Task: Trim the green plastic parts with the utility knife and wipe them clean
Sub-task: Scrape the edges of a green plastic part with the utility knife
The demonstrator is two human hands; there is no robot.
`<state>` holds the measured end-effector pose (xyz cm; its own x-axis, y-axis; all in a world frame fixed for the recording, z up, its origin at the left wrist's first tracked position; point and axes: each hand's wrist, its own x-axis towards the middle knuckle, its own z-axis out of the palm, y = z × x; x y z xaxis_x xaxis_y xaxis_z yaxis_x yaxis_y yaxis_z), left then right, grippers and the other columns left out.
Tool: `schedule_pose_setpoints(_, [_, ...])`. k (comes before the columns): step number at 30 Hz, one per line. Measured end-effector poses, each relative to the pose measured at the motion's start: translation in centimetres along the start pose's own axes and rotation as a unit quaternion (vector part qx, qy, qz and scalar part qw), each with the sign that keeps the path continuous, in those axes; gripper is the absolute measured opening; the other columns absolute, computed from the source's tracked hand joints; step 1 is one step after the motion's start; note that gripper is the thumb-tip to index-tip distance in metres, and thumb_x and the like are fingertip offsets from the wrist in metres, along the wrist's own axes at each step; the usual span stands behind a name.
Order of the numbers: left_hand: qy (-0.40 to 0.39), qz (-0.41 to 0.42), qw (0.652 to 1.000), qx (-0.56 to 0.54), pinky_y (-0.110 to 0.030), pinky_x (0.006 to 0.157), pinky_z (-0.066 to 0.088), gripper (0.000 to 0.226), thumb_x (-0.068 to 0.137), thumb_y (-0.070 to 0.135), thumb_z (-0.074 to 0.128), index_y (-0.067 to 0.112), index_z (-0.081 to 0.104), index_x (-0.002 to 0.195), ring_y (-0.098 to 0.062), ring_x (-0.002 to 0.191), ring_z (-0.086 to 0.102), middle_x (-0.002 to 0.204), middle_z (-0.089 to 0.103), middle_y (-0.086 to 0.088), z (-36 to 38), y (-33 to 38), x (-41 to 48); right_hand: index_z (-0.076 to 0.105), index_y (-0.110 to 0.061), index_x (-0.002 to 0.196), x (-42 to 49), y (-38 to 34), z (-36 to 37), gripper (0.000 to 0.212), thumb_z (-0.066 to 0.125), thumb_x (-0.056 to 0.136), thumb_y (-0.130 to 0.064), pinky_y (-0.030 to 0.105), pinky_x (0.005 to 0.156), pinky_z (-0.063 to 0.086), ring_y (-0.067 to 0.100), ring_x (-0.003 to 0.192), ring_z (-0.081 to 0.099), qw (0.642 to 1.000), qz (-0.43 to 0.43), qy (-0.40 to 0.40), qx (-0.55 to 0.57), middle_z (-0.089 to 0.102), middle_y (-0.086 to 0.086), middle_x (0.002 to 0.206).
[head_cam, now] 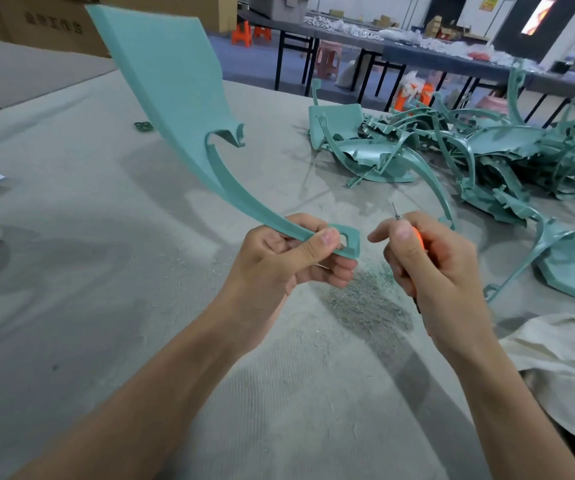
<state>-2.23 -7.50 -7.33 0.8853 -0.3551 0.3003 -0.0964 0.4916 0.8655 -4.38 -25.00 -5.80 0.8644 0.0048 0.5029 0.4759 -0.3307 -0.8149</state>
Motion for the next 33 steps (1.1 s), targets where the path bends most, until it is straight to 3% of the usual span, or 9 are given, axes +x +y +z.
schedule_pose_setpoints(6, [-0.012,-0.007,1.000,0.027,-0.025,0.064,0.053,0.011,0.079,0.025,0.066,0.016,0.073,0.078,-0.020,0.066,0.066,0.073,0.070,-0.007,0.0,0.2,-0.1,0.074,-0.019,0.088,-0.2,-0.7,-0.2,0.015,0.081,0.078,-0.029,0.018,0.047,0.030,0.021,0.048,0.028,0.996,-0.013,-0.048,0.073,0.031,0.012,0.053])
schedule_pose_setpoints(14, [-0.061,-0.033,0.997,0.046,-0.028,0.066,0.053,0.011,0.080,0.022,0.067,0.011,0.070,0.082,-0.021,0.070,0.068,0.077,0.071,-0.009,-0.1,0.2,-0.3,0.074,-0.019,0.073,0.0,-0.1,-1.0,0.007,0.080,0.075,-0.024,0.017,0.045,0.030,0.010,0.043,0.032,0.986,0.058,-0.070,0.139,0.035,0.012,0.051])
schedule_pose_setpoints(16, [-0.069,-0.035,0.996,0.050,-0.029,0.066,0.053,0.010,0.081,0.020,0.066,0.010,0.070,0.083,-0.021,0.071,0.068,0.077,0.071,-0.010,0.0,0.2,-0.4,0.072,-0.020,0.071,-0.1,-0.2,-0.9,0.011,0.074,0.075,-0.030,0.017,0.044,0.030,0.010,0.044,0.032,0.985,0.065,-0.076,0.139,0.035,0.016,0.054])
schedule_pose_setpoints(20, [-0.070,-0.031,0.995,0.069,-0.027,0.066,0.054,0.009,0.084,0.012,0.064,0.004,0.067,0.085,-0.021,0.070,0.068,0.076,0.071,-0.010,0.1,0.1,-0.4,0.067,-0.020,0.068,-0.1,-0.1,-0.7,0.018,0.066,0.084,-0.028,0.018,0.044,0.028,0.011,0.045,0.029,0.981,0.073,-0.078,0.160,0.036,0.001,0.054])
schedule_pose_setpoints(25, [-0.050,-0.011,0.997,0.065,-0.027,0.064,0.055,0.010,0.080,0.016,0.067,0.006,0.068,0.083,-0.020,0.067,0.069,0.075,0.072,-0.010,0.2,0.2,-0.4,0.076,-0.022,0.084,0.0,-0.4,-1.1,0.012,0.074,0.074,-0.028,0.015,0.047,0.033,0.006,0.044,0.036,0.978,0.054,-0.132,0.151,0.041,-0.004,0.052])
schedule_pose_setpoints(27, [-0.039,-0.004,0.997,0.064,-0.027,0.063,0.055,0.011,0.077,0.018,0.069,0.007,0.069,0.082,-0.020,0.065,0.069,0.075,0.072,-0.011,0.1,0.3,-0.4,0.078,-0.025,0.085,0.0,-0.5,-0.9,0.016,0.076,0.070,-0.026,0.017,0.049,0.034,0.012,0.045,0.039,0.978,0.047,-0.140,0.145,0.043,0.005,0.052])
schedule_pose_setpoints(30, [-0.029,0.009,0.997,0.073,-0.026,0.062,0.056,0.009,0.077,0.015,0.070,0.007,0.068,0.081,-0.019,0.064,0.069,0.072,0.072,-0.010,0.1,0.3,-0.2,0.076,-0.023,0.077,0.0,-0.6,-0.7,0.009,0.081,0.070,-0.024,0.034,0.048,0.031,0.035,0.046,0.033,0.981,0.035,-0.136,0.131,0.040,0.033,0.056])
schedule_pose_setpoints(33, [-0.024,0.020,0.996,0.089,-0.025,0.061,0.056,0.010,0.077,0.014,0.070,0.005,0.066,0.080,-0.017,0.062,0.067,0.069,0.070,-0.008,0.1,0.3,-0.2,0.072,-0.018,0.075,-0.1,-0.4,-0.7,0.011,0.082,0.074,-0.021,0.034,0.047,0.033,0.039,0.048,0.034,0.982,0.027,-0.142,0.120,0.040,0.036,0.056])
